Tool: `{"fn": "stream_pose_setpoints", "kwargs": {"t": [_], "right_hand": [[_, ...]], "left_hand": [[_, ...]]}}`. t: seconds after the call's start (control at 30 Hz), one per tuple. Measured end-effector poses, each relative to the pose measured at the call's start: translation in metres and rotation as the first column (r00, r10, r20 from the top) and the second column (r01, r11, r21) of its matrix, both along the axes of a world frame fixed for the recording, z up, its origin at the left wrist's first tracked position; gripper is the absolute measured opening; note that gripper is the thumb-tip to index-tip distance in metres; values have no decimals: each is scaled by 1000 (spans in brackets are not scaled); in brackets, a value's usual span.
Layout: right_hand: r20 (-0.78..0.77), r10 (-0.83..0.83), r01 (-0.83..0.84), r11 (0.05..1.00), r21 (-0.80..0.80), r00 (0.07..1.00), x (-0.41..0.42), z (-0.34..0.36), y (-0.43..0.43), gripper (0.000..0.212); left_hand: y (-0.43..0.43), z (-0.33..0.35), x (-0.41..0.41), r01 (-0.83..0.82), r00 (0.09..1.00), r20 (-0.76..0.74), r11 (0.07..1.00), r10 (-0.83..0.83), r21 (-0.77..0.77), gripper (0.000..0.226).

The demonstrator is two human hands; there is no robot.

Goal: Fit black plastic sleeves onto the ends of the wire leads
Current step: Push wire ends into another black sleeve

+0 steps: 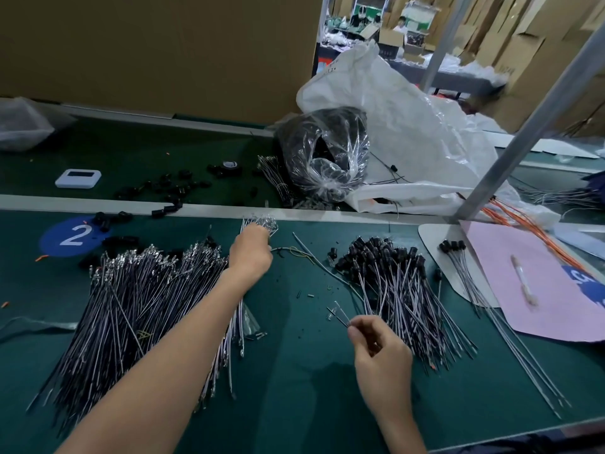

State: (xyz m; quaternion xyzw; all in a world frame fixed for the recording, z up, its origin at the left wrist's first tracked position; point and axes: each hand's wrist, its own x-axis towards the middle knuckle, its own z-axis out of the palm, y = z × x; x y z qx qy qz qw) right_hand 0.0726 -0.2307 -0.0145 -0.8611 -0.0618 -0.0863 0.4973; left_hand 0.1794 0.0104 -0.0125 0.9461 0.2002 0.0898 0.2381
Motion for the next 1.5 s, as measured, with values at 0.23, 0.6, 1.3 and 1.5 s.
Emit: {"fn": "stream_pose_setpoints", "kwargs": {"t": [0.23,0.6,1.3,1.5], "right_hand": [[12,42,-43,994,97,999,6,21,7,21],[49,207,-212,945,249,977,5,50,37,13],[6,205,-194,918,346,979,3,47,37,10],[-49,212,-178,909,378,976,3,43,44,12]], "left_hand": [[-19,17,-35,24,951,275,852,142,-523,13],[-64,41,-127,378,880,313,-127,357,-917,29],[-62,34,-138,411,865,371,-51,336,-910,27],[-66,30,-139,430,875,401,-55,271,-901,26]]}}
